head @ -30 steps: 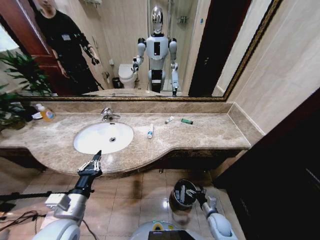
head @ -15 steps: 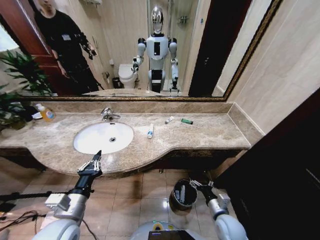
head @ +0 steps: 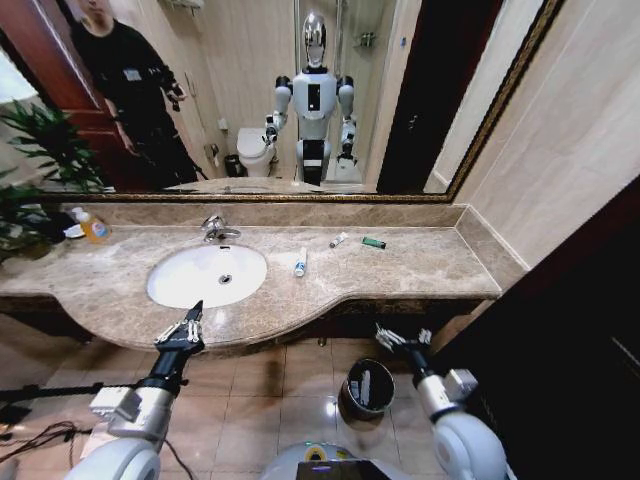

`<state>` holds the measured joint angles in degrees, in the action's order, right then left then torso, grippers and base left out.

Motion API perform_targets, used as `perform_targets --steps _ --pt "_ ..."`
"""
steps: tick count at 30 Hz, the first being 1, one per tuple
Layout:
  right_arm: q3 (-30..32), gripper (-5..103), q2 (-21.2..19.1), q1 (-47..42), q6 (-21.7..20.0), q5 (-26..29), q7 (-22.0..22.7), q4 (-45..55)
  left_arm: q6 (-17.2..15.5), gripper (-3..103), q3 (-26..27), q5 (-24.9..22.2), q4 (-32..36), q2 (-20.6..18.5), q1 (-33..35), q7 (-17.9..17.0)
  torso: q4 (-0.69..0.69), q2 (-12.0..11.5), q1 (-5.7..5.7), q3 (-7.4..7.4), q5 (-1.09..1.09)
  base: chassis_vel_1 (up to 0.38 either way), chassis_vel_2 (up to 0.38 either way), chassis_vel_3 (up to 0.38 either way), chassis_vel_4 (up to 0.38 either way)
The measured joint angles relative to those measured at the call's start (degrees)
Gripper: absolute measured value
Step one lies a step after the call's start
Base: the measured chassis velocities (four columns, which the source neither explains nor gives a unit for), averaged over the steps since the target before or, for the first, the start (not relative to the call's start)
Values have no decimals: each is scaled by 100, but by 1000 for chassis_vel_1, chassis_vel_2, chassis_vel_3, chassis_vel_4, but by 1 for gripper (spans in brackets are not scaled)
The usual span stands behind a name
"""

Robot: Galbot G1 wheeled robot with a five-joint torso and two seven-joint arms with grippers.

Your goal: Pick up the trash from the sink and place it in the trash bin.

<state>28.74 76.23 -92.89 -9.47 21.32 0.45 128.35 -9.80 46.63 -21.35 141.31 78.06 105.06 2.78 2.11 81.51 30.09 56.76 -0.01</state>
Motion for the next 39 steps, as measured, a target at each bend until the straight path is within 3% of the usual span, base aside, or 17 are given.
perform_targets --steps 10,20,28,29,34,39 --pt "-815 100 -252 1468 -380 150 -200 -903 0 0 0 0 0 0 0 2 0 -1 0 0 1 0 0 0 0" --pt "-1676 100 -109 3052 -549 260 -68 -1830 0 0 0 0 0 0 0 2 1 -1 1 1 0 0 0 0 0" --pt "-2264 100 136 3810 -744 234 536 -2611 0 0 0 0 0 0 0 1 0 -1 0 1 0 0 0 0 0" --pt "-2466 100 245 4006 -775 150 861 -2833 0 0 0 0 0 0 0 0 0 -1 0 1 -1 0 0 0 0" --pt "-2739 100 406 4334 -808 -25 1455 -3181 0 0 0 0 0 0 0 1 0 -1 0 0 -1 0 0 0 0" --pt "-2847 100 576 4482 -889 -5 1631 -3308 0 0 0 0 0 0 0 1 0 0 0 0 -1 0 0 0 0"
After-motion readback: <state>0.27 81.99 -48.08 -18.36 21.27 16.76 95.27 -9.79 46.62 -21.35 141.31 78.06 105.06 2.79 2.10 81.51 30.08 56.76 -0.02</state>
